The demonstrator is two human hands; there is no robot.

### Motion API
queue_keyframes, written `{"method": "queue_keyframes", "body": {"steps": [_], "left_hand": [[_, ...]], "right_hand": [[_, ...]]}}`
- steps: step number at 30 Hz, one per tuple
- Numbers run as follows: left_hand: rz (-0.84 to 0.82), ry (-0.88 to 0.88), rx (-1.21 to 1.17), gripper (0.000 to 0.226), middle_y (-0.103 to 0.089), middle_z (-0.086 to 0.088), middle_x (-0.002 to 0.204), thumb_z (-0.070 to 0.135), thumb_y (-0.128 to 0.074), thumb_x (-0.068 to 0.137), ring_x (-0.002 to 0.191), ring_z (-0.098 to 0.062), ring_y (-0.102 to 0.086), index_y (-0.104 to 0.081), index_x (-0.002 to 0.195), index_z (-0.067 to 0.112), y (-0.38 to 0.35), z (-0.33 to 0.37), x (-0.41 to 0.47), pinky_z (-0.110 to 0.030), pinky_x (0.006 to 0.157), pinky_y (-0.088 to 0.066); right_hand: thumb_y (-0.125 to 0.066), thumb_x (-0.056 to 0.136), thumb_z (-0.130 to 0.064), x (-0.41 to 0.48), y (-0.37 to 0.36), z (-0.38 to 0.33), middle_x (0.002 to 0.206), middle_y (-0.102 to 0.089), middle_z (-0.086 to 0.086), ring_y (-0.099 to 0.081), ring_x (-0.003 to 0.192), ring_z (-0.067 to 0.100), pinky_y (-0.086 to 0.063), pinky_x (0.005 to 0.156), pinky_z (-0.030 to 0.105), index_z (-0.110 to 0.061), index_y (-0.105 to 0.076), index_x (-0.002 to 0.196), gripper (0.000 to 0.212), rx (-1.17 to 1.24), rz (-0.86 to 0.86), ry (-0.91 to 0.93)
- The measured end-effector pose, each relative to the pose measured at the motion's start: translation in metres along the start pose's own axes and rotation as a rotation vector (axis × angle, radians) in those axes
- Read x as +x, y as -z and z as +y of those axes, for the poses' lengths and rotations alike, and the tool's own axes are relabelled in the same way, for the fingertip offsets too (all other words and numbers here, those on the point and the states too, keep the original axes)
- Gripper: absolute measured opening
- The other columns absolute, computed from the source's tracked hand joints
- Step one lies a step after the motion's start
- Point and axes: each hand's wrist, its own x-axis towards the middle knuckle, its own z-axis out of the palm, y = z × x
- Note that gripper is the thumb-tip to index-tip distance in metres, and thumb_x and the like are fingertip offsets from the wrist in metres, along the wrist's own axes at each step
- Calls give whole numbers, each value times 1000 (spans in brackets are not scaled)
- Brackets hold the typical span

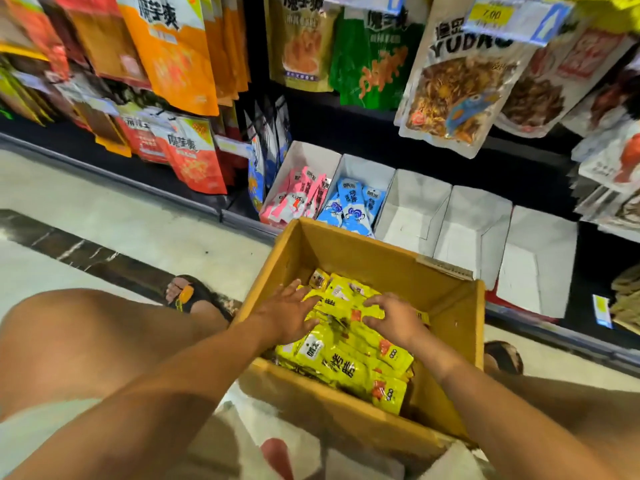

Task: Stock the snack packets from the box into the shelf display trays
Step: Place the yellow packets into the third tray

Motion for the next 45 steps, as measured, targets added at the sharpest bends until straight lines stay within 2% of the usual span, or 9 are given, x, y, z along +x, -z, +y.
{"method": "queue_keyframes", "body": {"steps": [6, 13, 22, 26, 31, 34, 37, 41, 45], "left_hand": [[-2, 48, -220, 57, -35, -2, 164, 51, -34, 108, 153, -23, -26, -33, 159, 25, -47, 22, -29, -38, 121, -26], [-51, 117, -382, 53, -43, -4, 158, 45, -43, 106, 142, -26, -43, -38, 155, 25, -64, 21, -34, -43, 112, -42], [-22, 150, -469, 51, -44, -6, 156, 43, -45, 106, 143, -27, -41, -41, 153, 25, -66, 21, -32, -42, 114, -41], [42, 246, -676, 52, -40, -5, 159, 49, -47, 105, 142, -28, -43, -44, 151, 25, -61, 20, -28, -40, 114, -41], [110, 415, -1124, 57, -43, 1, 156, 56, -51, 102, 136, -27, -50, -42, 151, 30, -50, 12, -22, -36, 104, -42], [174, 445, -1360, 41, -53, 5, 146, 44, -54, 104, 126, -17, -51, -56, 141, 24, -36, 11, -21, -33, 103, -41], [201, 416, -1477, 23, -59, 9, 139, 42, -57, 103, 122, -12, -56, -65, 123, 35, -27, 11, -23, -36, 108, -44], [148, 298, -1654, 35, -73, 12, 117, 47, -62, 99, 108, -10, -69, -65, 128, 28, -17, 14, -23, -37, 103, -53], [239, 220, -1752, 21, -78, -2, 111, 22, -67, 99, 94, -15, -74, -71, 120, 20, -7, 20, -20, -30, 76, -60]], "right_hand": [[-64, 92, -35, -28, -63, 19, 140, -57, 6, -57, 125, 23, -46, 97, 29, -25, -51, 142, 53, -66, -181, -104], [-57, 92, -23, -40, -104, 26, 147, -51, 13, -51, 133, 31, -46, 101, 33, -21, -36, 152, 64, -197, -306, -108], [-56, 95, -27, -28, -104, 21, 123, -69, -2, -63, 115, 21, -49, 89, 28, -30, -70, 116, 26, -250, -218, -124], [-55, 96, -32, -24, -102, 25, 112, -72, -1, -67, 106, 22, -53, 86, 29, -31, -71, 105, 18, -135, -210, -142], [-61, 98, -26, -11, -77, 20, 117, -71, 3, -66, 110, 23, -49, 90, 29, -18, -71, 115, 22, 101, -78, -152], [-63, 97, -17, -1, -56, 5, 83, -66, 6, -59, 74, 17, -40, 73, 27, -11, -69, 89, 11, 293, 29, -128], [-62, 97, -11, 6, -41, -19, 67, -51, -8, -41, 53, -2, -31, 54, 17, -21, -56, 75, 25, 565, 111, -126], [-62, 97, -11, 10, -40, -55, 79, -64, -3, -50, 64, 2, -42, 60, 18, -13, -65, 92, 6, 851, 98, -103], [-63, 97, -13, 11, -48, -85, 86, -65, -5, -57, 75, 3, -45, 69, 16, -13, -63, 108, 10, 951, 0, -80]]}}
